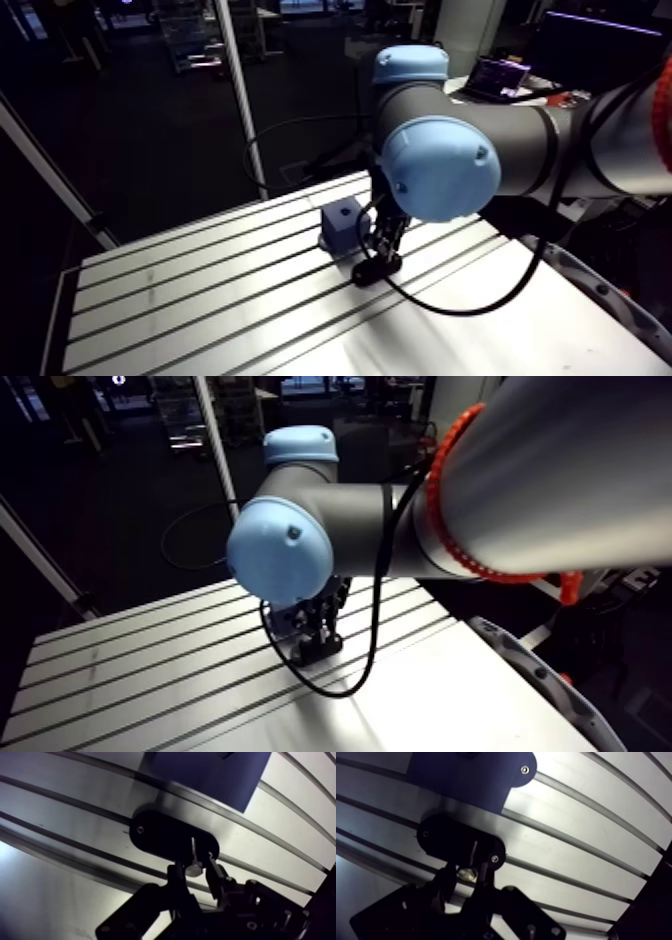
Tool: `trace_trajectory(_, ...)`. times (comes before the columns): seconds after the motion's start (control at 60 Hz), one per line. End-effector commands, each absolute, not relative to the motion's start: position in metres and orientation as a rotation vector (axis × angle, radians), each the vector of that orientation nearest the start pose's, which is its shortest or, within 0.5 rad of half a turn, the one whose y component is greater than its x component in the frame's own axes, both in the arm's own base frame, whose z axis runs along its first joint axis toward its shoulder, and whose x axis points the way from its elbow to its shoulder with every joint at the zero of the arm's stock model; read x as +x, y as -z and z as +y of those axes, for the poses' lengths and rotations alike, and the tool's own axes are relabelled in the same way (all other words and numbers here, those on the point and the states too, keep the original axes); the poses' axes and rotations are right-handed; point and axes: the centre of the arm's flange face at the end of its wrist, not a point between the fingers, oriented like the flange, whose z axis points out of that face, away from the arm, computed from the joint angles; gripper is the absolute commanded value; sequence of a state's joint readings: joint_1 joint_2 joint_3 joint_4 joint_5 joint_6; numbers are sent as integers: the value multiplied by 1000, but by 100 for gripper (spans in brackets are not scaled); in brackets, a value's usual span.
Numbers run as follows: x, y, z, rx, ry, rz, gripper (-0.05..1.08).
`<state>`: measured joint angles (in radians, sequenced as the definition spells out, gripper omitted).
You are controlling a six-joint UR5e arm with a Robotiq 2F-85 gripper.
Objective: Pick up the M10 bolt and insert it into the hex recess until seated.
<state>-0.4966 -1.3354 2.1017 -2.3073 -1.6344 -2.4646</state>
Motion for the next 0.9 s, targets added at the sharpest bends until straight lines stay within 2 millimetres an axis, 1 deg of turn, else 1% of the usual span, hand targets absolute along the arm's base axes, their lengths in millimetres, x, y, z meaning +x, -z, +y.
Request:
trace_trajectory(0.017,-481,-201,116,-609,-50,3012,62)
trace_trajectory(0.233,-481,-199,117,-607,-47,3011,65)
trace_trajectory(0.9,-482,-202,117,-607,-54,3016,65)
